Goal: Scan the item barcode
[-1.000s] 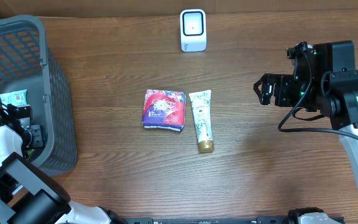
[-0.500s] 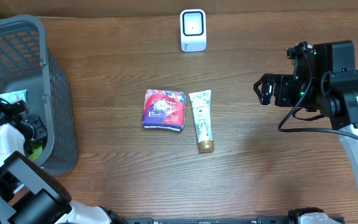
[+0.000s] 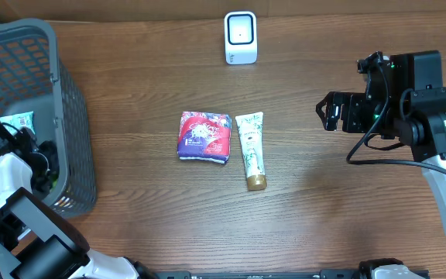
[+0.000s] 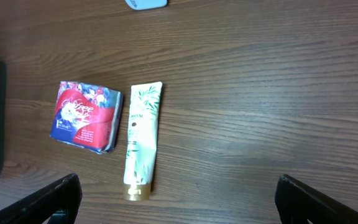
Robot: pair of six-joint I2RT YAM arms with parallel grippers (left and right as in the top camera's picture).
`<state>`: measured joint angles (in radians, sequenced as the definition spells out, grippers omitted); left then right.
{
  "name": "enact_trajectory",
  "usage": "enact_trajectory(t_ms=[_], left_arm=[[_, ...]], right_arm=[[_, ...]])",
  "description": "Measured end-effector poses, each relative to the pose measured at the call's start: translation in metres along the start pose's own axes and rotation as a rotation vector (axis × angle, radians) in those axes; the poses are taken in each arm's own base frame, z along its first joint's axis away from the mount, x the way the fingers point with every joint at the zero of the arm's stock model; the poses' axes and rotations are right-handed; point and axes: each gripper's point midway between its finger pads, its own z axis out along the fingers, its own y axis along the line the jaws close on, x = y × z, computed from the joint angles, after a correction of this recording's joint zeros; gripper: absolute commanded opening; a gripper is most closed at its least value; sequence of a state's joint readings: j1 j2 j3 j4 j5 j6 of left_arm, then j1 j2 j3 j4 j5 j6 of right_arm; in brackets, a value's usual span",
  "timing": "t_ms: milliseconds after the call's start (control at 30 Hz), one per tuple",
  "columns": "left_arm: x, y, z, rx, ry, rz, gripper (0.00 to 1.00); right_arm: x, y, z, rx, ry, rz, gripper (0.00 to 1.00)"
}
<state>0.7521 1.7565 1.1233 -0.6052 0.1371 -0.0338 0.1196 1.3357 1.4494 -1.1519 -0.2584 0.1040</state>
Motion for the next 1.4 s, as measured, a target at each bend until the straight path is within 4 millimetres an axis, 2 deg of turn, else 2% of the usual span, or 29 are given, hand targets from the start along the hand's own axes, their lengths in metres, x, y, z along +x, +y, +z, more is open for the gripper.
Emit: enact_trajectory(t_ms=[133, 267, 300, 333, 367, 400, 467, 700, 867, 1000, 1067, 1167, 1300, 1367, 1400], left_arm=[[0.021, 0.000, -0.001, -0.002, 0.086, -0.037, 0.78], [0.033, 0.001, -0.002, -0.006, 0.135, -0.053, 0.70], [0.033, 0.001, -0.002, -0.006, 0.135, -0.058, 0.62], [0.033, 0.001, -0.002, -0.006, 0.134, -0.063, 0.47], [0.032, 0.001, -0.002, -0.006, 0.131, -0.065, 0.38], [0.030, 0.001, -0.002, -0.007, 0.123, -0.062, 0.31], [0.027, 0.001, -0.001, -0.006, 0.108, -0.059, 0.24], [0.020, 0.000, -0.001, -0.003, 0.080, -0.054, 0.22], [0.019, -0.001, -0.009, -0.001, 0.112, -0.059, 0.29], [-0.003, -0.007, -0.037, 0.007, 0.112, -0.059, 0.29], [-0.026, -0.012, -0.058, 0.013, 0.068, -0.053, 0.28], [-0.062, -0.020, -0.101, 0.023, -0.017, -0.040, 0.28], [-0.094, -0.030, -0.158, 0.038, -0.116, -0.023, 0.40], [-0.096, -0.033, -0.175, 0.039, -0.128, -0.022, 0.51], [-0.094, -0.033, -0.179, 0.038, -0.124, -0.023, 0.53]], right_arm=[[0.000, 0.000, 0.000, 0.000, 0.000, 0.001, 1.00], [0.000, 0.000, 0.000, 0.000, 0.000, 0.000, 1.00], [0.000, 0.000, 0.000, 0.000, -0.001, 0.001, 1.00], [0.000, 0.000, 0.000, 0.000, 0.000, 0.001, 1.00], [0.000, 0.000, 0.000, 0.000, 0.000, 0.000, 1.00], [0.000, 0.000, 0.000, 0.000, 0.000, 0.001, 1.00], [0.000, 0.000, 0.000, 0.000, 0.000, 0.000, 1.00], [0.000, 0.000, 0.000, 0.000, 0.000, 0.001, 1.00], [0.000, 0.000, 0.000, 0.000, 0.000, 0.000, 1.00], [0.000, 0.000, 0.000, 0.000, 0.000, 0.000, 1.00], [0.000, 0.000, 0.000, 0.000, 0.000, 0.001, 1.00], [0.000, 0.000, 0.000, 0.000, 0.000, 0.000, 1.00], [0.000, 0.000, 0.000, 0.000, 0.000, 0.001, 1.00], [0.000, 0.000, 0.000, 0.000, 0.000, 0.000, 1.00], [0.000, 0.000, 0.000, 0.000, 0.000, 0.001, 1.00]])
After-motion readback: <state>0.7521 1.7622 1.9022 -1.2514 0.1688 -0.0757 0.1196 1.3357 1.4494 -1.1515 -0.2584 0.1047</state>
